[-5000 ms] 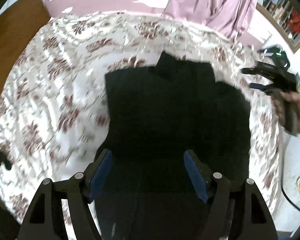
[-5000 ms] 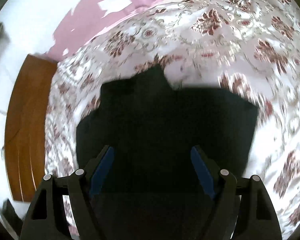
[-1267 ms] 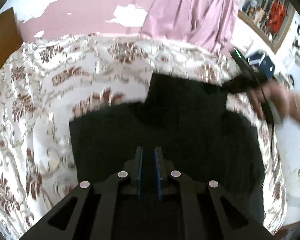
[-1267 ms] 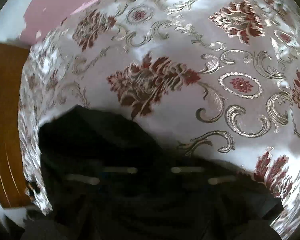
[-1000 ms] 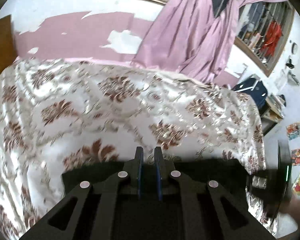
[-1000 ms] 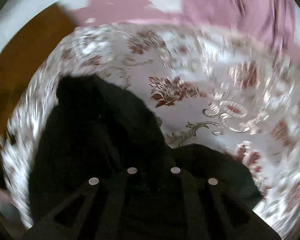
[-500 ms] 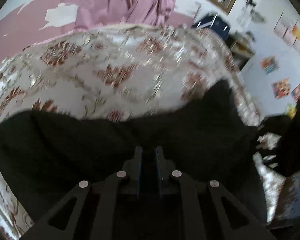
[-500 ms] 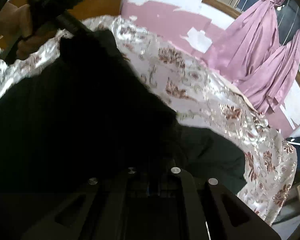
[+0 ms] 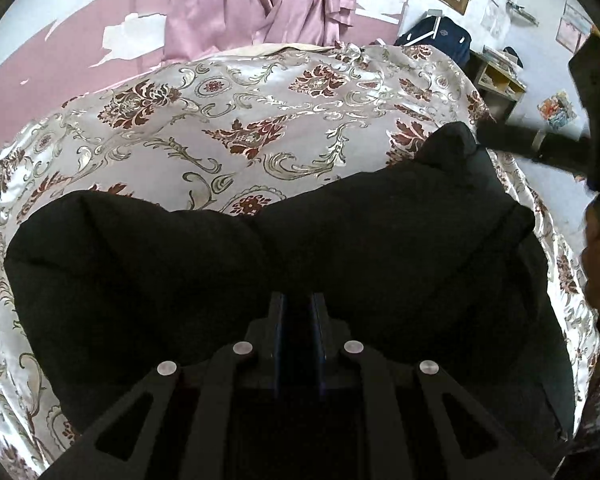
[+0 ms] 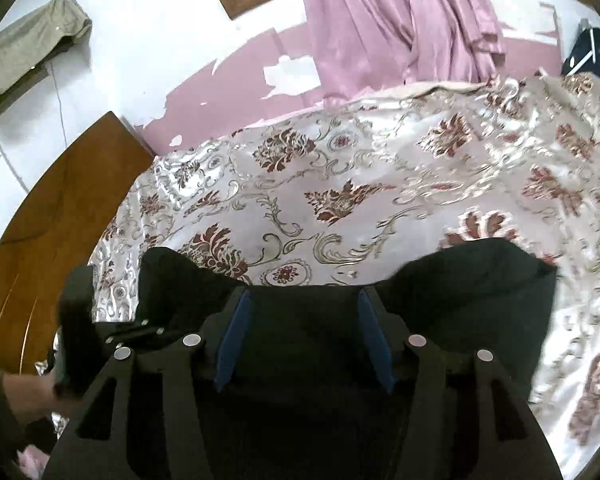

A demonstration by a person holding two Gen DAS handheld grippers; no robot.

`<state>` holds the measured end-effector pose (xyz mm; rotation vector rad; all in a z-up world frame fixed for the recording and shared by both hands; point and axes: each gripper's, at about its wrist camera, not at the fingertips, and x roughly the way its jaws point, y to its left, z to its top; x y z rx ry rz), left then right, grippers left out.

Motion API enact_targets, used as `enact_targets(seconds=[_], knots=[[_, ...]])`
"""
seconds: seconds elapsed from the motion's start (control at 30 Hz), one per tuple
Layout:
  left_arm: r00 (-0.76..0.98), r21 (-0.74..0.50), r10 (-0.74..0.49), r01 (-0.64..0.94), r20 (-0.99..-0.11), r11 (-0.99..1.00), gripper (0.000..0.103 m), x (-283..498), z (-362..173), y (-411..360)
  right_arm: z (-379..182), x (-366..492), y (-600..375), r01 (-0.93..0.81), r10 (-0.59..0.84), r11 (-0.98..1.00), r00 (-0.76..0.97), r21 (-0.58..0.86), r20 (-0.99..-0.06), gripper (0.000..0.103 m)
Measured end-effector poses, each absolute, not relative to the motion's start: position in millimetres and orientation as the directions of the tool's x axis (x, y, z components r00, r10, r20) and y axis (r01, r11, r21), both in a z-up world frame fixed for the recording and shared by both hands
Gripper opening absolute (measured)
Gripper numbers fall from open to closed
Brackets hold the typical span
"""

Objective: Fold large clothes

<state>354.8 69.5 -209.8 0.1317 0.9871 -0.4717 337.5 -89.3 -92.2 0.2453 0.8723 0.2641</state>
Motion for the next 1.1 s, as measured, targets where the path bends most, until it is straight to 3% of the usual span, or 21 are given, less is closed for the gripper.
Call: enact_targets(seconds=[0.2,0.5,0.8,0.93,1.1], knots=[[0.432,-0.150,-0.336,0.410,-0.837,0.900,0.012,346.7,-233.0,77.7,-190.9,310.6,-55.4,-0.235,0.191,0.969,0.491,0.082,-0.850,0.051],[0.499,-0.044,-0.207,0.319,-0.842,0.947,0.012,336.4,-263.1,60.8,-230.0,325.7,-48.5,-0.193,0.150,0.978,0.402,0.077,-0.903,0.053],[0.562,-0.072,-0.167,0.188,-0.810,0.979,0.012,317.8,-258.4,65.5,-229.5,305.5,-39.3,-0.217,0.103,0.976,0.482,-0.005,-0.870,0.053],[0.607,-0.083,-0.170,0.169,-0.776,0.982,0.024,299.8,-237.6,75.2,-197.0,294.3,-40.8,-0.170,0.087,0.985,0.543,-0.008,-0.835,0.054],[0.563,-0.004,-0.136,0.229,-0.815,0.973,0.024,289.1,-260.8,74.0,-201.9,271.9,-43.3,-0.133,0.067,0.991,0.550,-0.008,-0.832,0.063]])
